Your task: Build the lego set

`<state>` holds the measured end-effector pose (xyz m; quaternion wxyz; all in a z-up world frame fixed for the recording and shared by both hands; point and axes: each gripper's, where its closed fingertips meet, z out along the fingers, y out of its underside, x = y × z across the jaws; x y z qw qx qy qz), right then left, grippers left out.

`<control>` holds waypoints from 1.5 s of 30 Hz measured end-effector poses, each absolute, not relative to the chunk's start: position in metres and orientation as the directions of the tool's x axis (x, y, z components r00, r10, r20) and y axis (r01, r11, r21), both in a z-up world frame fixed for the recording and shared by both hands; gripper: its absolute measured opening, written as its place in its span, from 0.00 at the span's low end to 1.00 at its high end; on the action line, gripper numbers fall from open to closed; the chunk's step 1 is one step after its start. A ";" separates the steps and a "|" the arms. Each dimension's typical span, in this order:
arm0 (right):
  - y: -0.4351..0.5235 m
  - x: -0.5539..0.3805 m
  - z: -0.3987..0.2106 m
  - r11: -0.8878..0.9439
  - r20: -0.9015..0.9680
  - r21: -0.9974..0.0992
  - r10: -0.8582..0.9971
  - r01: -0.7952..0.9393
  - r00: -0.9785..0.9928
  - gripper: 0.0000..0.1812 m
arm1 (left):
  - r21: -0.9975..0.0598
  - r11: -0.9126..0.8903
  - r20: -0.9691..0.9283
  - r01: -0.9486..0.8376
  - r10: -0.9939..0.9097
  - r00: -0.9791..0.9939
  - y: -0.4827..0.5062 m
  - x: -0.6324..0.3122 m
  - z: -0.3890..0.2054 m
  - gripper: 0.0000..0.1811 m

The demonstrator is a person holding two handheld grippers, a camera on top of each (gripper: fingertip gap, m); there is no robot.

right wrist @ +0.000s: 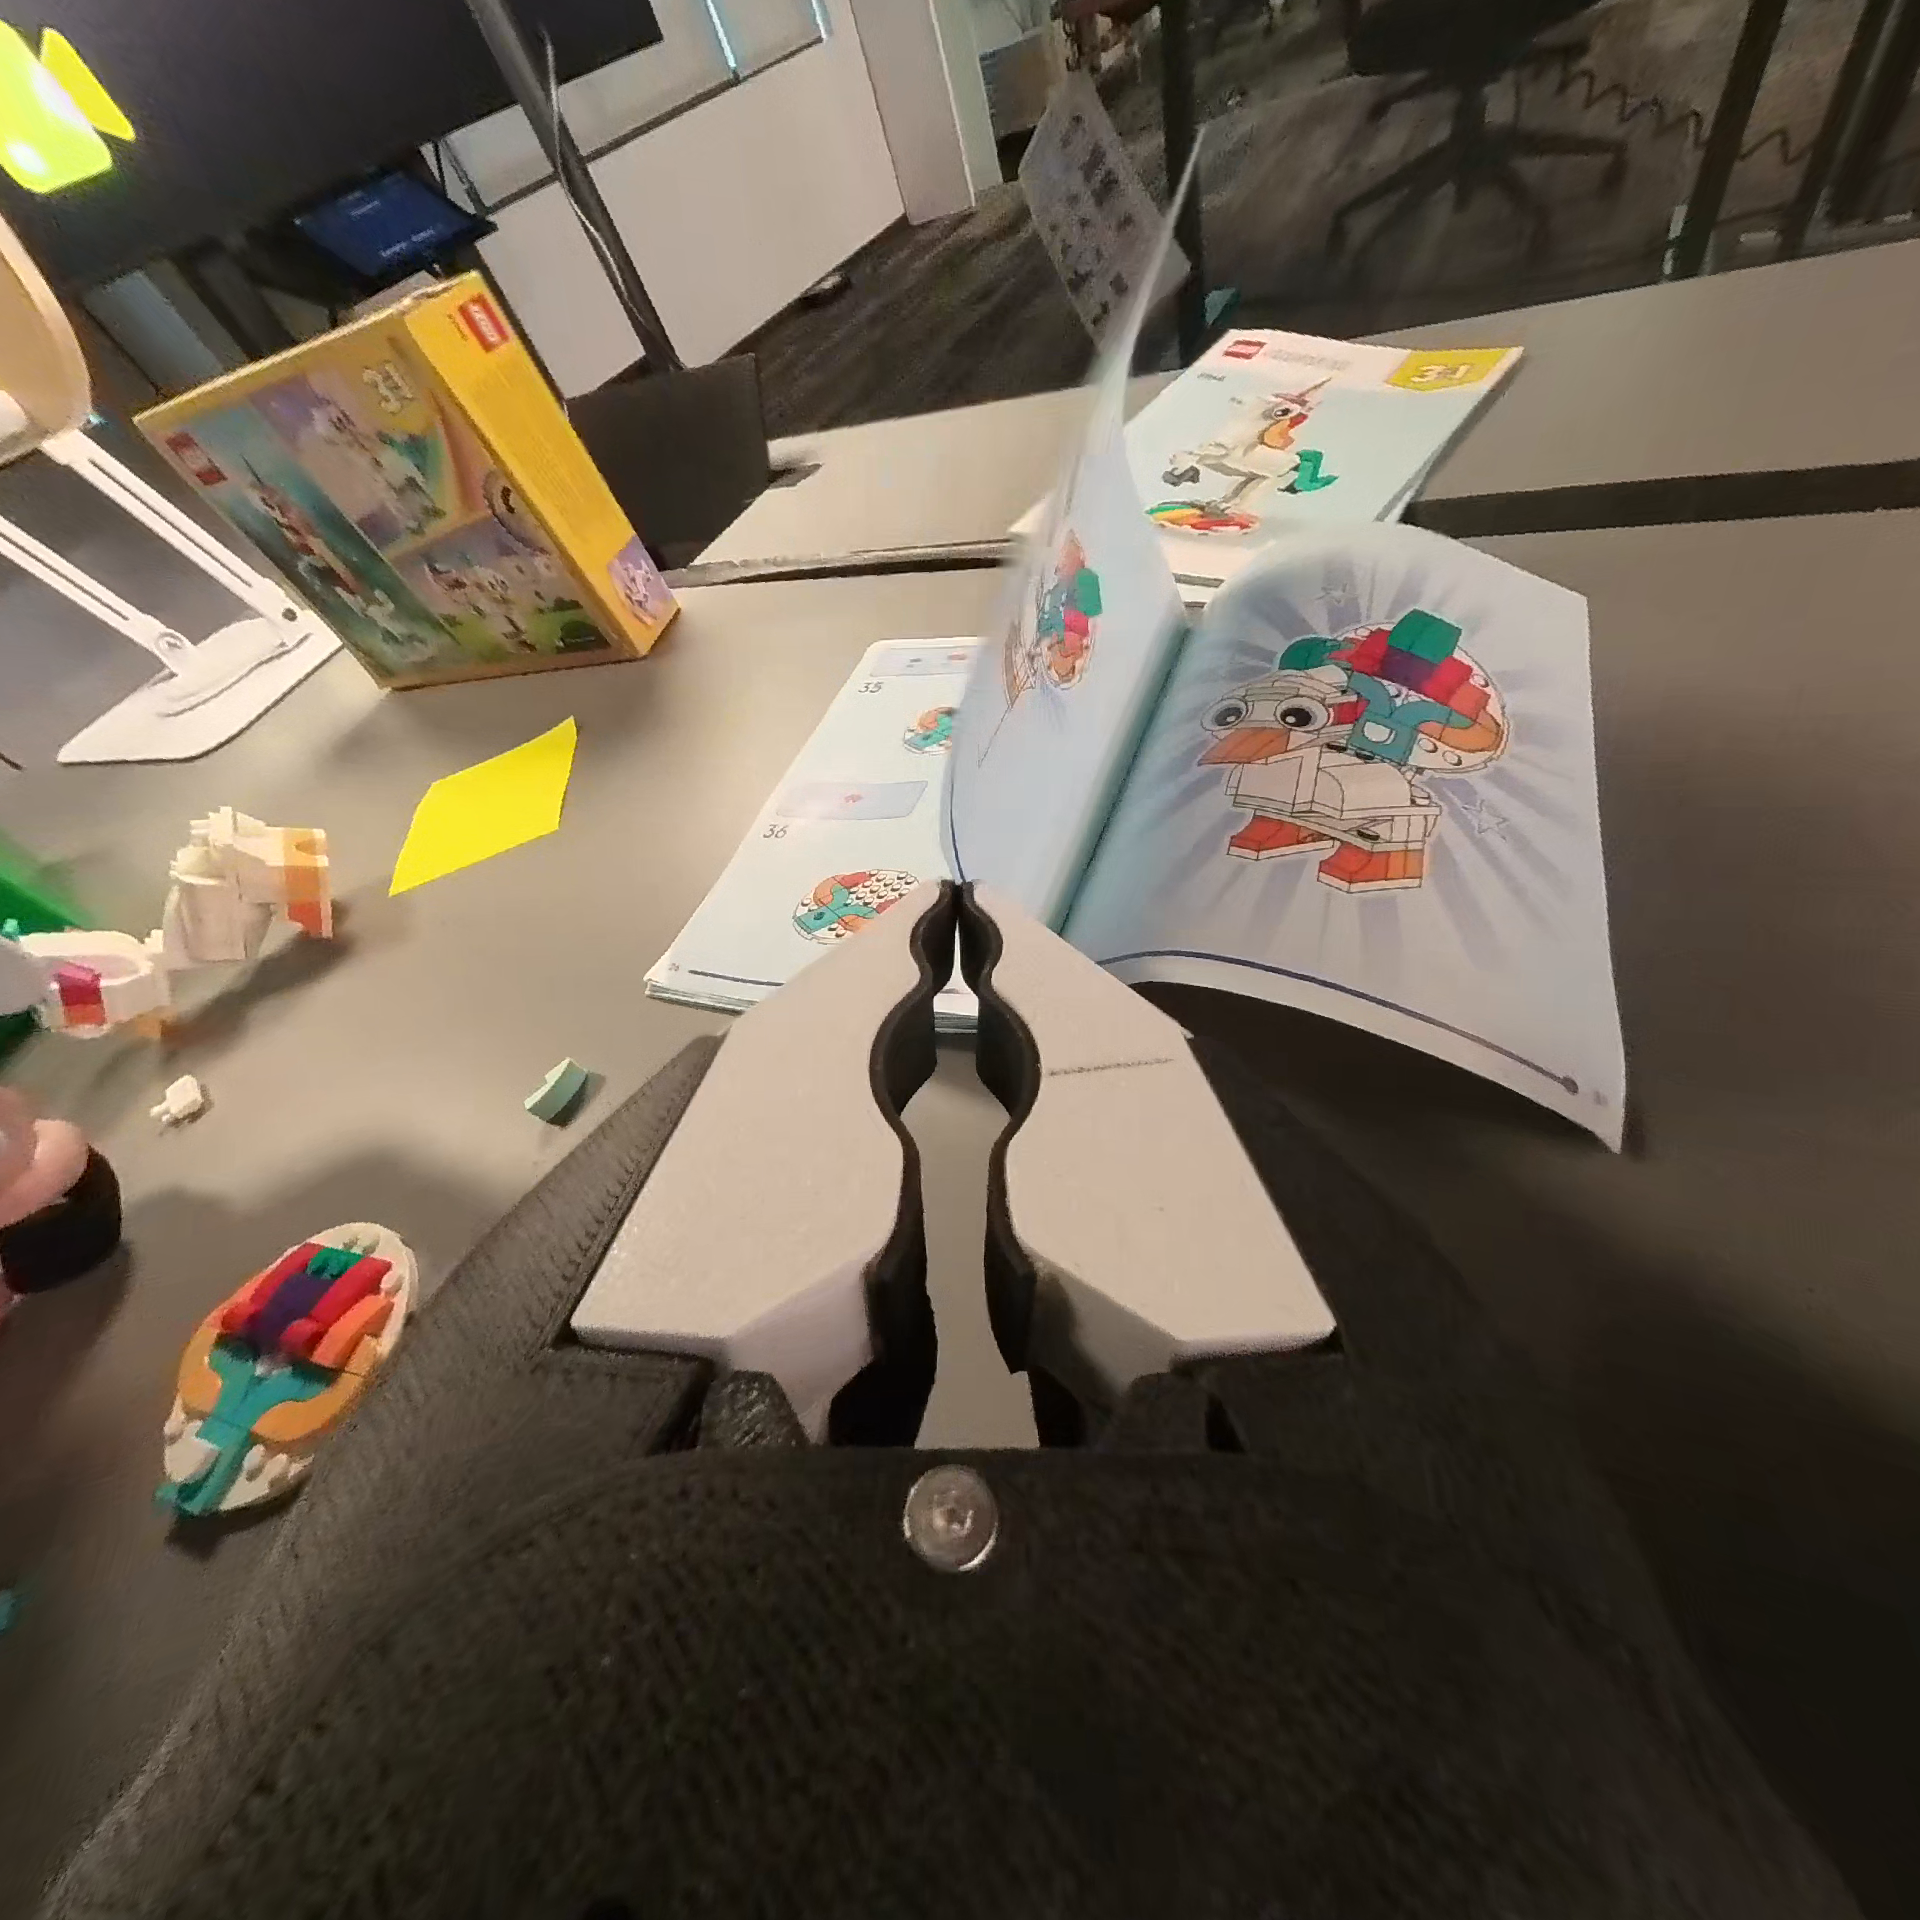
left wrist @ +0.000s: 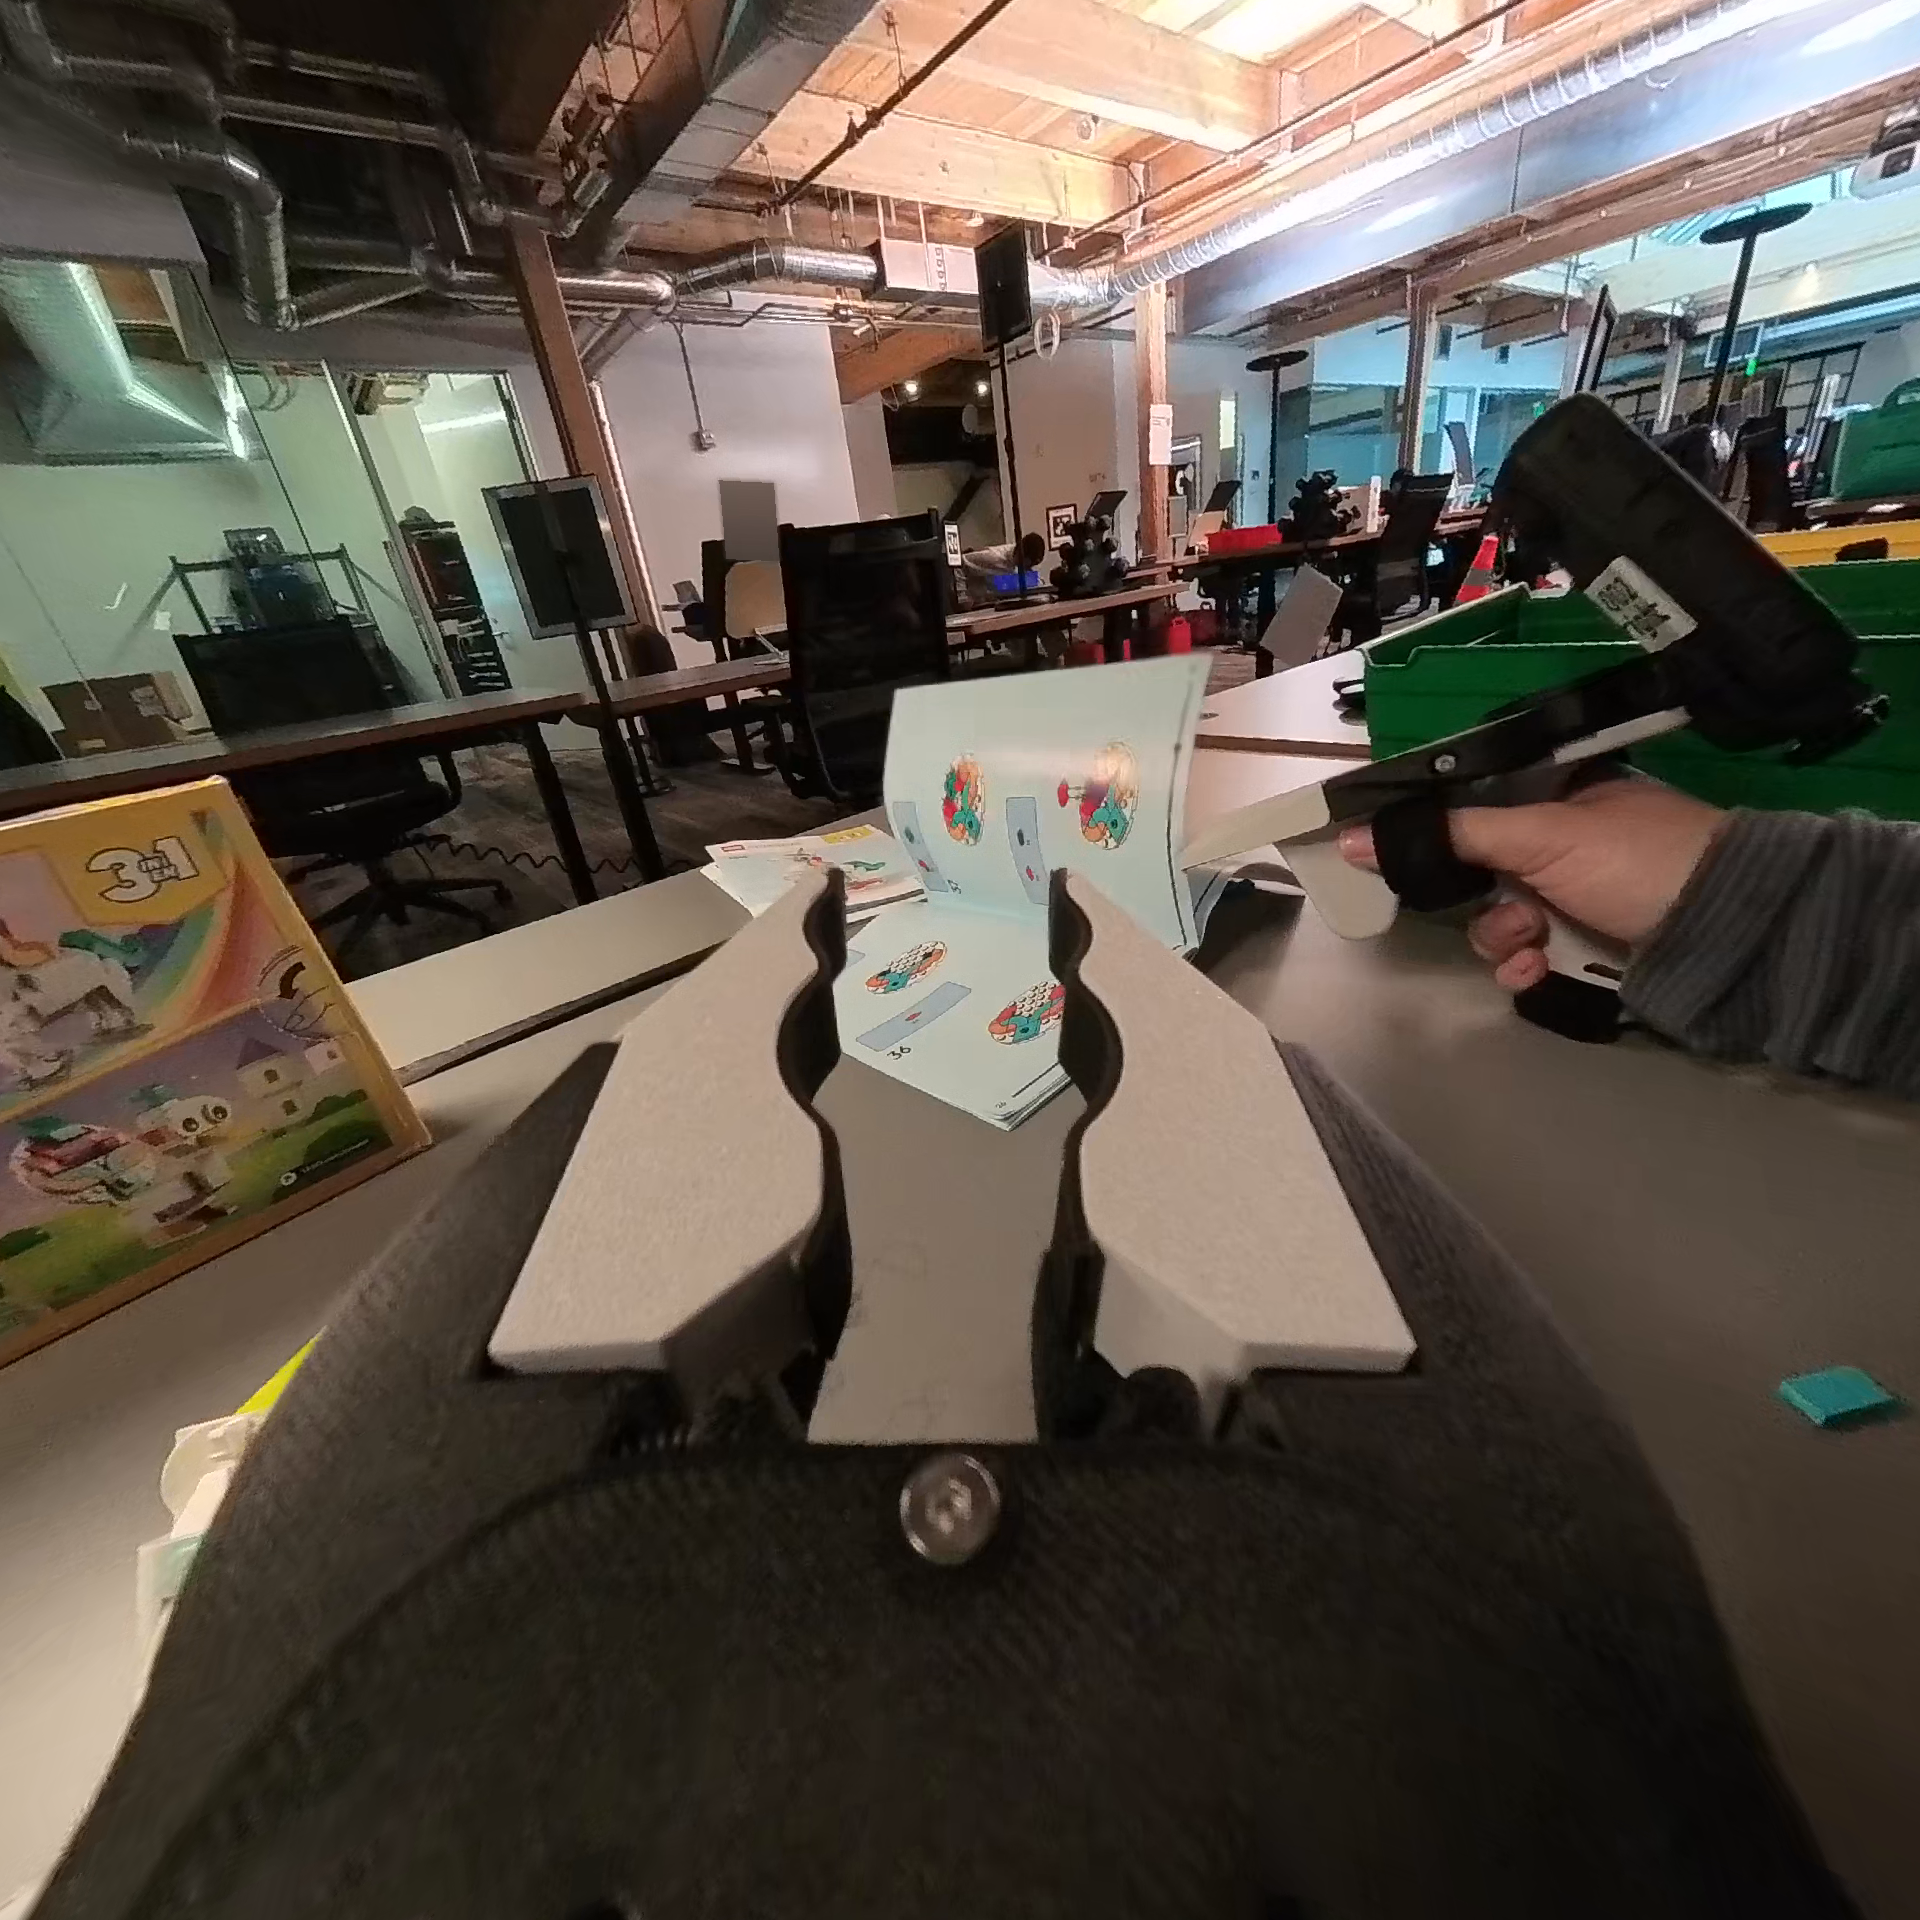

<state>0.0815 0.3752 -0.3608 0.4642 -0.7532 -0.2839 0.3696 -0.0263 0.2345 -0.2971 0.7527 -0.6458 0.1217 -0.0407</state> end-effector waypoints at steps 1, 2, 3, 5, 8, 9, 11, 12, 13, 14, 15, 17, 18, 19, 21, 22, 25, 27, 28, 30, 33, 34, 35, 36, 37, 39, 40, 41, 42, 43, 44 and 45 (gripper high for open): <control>0.375 0.081 -0.361 -0.403 -0.287 -0.911 0.773 0.088 0.566 0.00 | -0.983 0.161 -0.126 -0.091 -0.220 0.967 0.235 -0.027 -0.297 0.21; 0.375 0.081 -0.361 -0.400 -0.285 -0.912 0.774 0.089 0.566 0.00 | -0.983 0.159 -0.123 -0.088 -0.221 0.968 0.235 -0.027 -0.297 0.21; 0.375 0.081 -0.360 -0.399 -0.283 -0.912 0.775 0.090 0.565 0.00 | -0.984 0.158 -0.122 -0.087 -0.222 0.968 0.235 -0.027 -0.298 0.21; 0.374 0.081 -0.360 -0.397 -0.281 -0.913 0.777 0.092 0.563 0.00 | -0.984 0.154 -0.121 -0.088 -0.223 0.967 0.235 -0.027 -0.298 0.21; 0.374 0.080 -0.360 -0.392 -0.276 -0.915 0.780 0.096 0.562 0.00 | -0.984 0.152 -0.122 -0.089 -0.224 0.967 0.235 -0.027 -0.299 0.21; 0.374 0.080 -0.360 -0.391 -0.273 -0.915 0.781 0.097 0.562 0.00 | -0.984 0.152 -0.123 -0.090 -0.225 0.967 0.236 -0.027 -0.299 0.21; 0.374 0.080 -0.360 -0.387 -0.269 -0.917 0.782 0.099 0.563 0.00 | -0.985 0.148 -0.122 -0.089 -0.227 0.966 0.236 -0.026 -0.300 0.20; 0.374 0.080 -0.360 -0.385 -0.267 -0.918 0.782 0.099 0.564 0.00 | -0.985 0.147 -0.121 -0.089 -0.227 0.966 0.236 -0.026 -0.300 0.20; 0.374 0.080 -0.360 -0.382 -0.264 -0.919 0.782 0.099 0.564 0.00 | -0.985 0.145 -0.121 -0.090 -0.228 0.966 0.236 -0.026 -0.300 0.20; 0.373 0.080 -0.360 -0.380 -0.262 -0.919 0.784 0.101 0.564 0.00 | -0.986 0.144 -0.121 -0.089 -0.229 0.966 0.236 -0.026 -0.300 0.20; 0.373 0.080 -0.360 -0.379 -0.260 -0.920 0.784 0.104 0.563 0.00 | -0.986 0.143 -0.120 -0.088 -0.230 0.966 0.236 -0.026 -0.300 0.20; 0.373 0.079 -0.360 -0.377 -0.257 -0.920 0.786 0.106 0.562 0.00 | -0.986 0.143 -0.120 -0.088 -0.230 0.966 0.236 -0.026 -0.301 0.20; 0.373 0.079 -0.360 -0.377 -0.257 -0.920 0.787 0.107 0.561 0.00 | -0.986 0.143 -0.120 -0.089 -0.231 0.966 0.236 -0.026 -0.301 0.20; 0.373 0.079 -0.360 -0.377 -0.257 -0.920 0.788 0.109 0.559 0.00 | -0.986 0.141 -0.120 -0.089 -0.232 0.965 0.236 -0.026 -0.301 0.20; 0.372 0.078 -0.360 -0.375 -0.254 -0.920 0.790 0.112 0.559 0.00 | -0.987 0.136 -0.121 -0.090 -0.237 0.964 0.237 -0.025 -0.302 0.20; 0.372 0.078 -0.360 -0.373 -0.251 -0.921 0.791 0.115 0.558 0.00 | -0.987 0.134 -0.123 -0.093 -0.239 0.963 0.237 -0.024 -0.302 0.20; 0.370 0.076 -0.361 -0.358 -0.230 -0.924 0.800 0.134 0.554 0.00 | -0.988 0.102 -0.139 -0.117 -0.247 0.959 0.239 -0.022 -0.306 0.20; 0.369 0.075 -0.361 -0.342 -0.209 -0.928 0.806 0.148 0.554 0.00 | -0.993 0.044 -0.120 -0.113 -0.253 0.960 0.246 -0.018 -0.309 0.21; 0.369 0.074 -0.361 -0.336 -0.201 -0.929 0.808 0.154 0.554 0.00 | -0.995 0.020 -0.099 -0.097 -0.265 0.959 0.250 -0.014 -0.307 0.21; 0.368 0.074 -0.361 -0.333 -0.197 -0.930 0.811 0.157 0.551 0.00 | -0.997 0.002 -0.073 -0.076 -0.301 0.951 0.260 -0.004 -0.299 0.21; 0.369 0.075 -0.360 -0.354 -0.228 -0.926 0.807 0.135 0.545 0.00 | -0.999 -0.045 -0.013 -0.030 -0.345 0.939 0.285 0.007 -0.290 0.24; 0.370 0.076 -0.360 -0.363 -0.242 -0.924 0.804 0.125 0.544 0.00 | -0.998 -0.069 0.025 0.000 -0.365 0.931 0.295 0.011 -0.289 0.26; 0.370 0.076 -0.360 -0.370 -0.253 -0.922 0.801 0.116 0.542 0.00 | -0.996 -0.089 0.054 0.021 -0.385 0.921 0.304 0.014 -0.290 0.28; 0.371 0.077 -0.359 -0.374 -0.259 -0.921 0.800 0.111 0.542 0.00 | -0.994 -0.102 0.071 0.034 -0.393 0.917 0.314 0.016 -0.292 0.29; 0.371 0.077 -0.359 -0.374 -0.260 -0.921 0.799 0.111 0.542 0.00 | -0.994 -0.104 0.083 0.045 -0.401 0.912 0.323 0.018 -0.295 0.29; 0.370 0.076 -0.359 -0.366 -0.250 -0.923 0.801 0.114 0.544 0.00 | -0.992 -0.100 0.111 0.075 -0.429 0.897 0.339 0.022 -0.301 0.29; 0.370 0.076 -0.359 -0.362 -0.246 -0.925 0.803 0.116 0.543 0.00 | -0.990 -0.098 0.131 0.097 -0.448 0.885 0.346 0.024 -0.304 0.29; 0.370 0.076 -0.359 -0.360 -0.243 -0.925 0.805 0.119 0.541 0.00 | -0.987 -0.104 0.160 0.126 -0.470 0.868 0.352 0.026 -0.307 0.29; 0.369 0.075 -0.359 -0.358 -0.242 -0.926 0.809 0.124 0.535 0.00 | -0.980 -0.115 0.196 0.160 -0.495 0.846 0.357 0.028 -0.311 0.29; 0.368 0.074 -0.359 -0.352 -0.237 -0.927 0.818 0.131 0.525 0.00 | -0.973 -0.125 0.230 0.193 -0.534 0.813 0.359 0.032 -0.311 0.30; 0.366 0.071 -0.358 -0.336 -0.223 -0.931 0.834 0.143 0.505 0.00 | -0.967 -0.127 0.252 0.219 -0.568 0.783 0.359 0.035 -0.310 0.29; 0.363 0.068 -0.355 -0.301 -0.194 -0.941 0.858 0.158 0.476 0.03 | -0.965 -0.120 0.257 0.232 -0.588 0.767 0.360 0.036 -0.307 0.29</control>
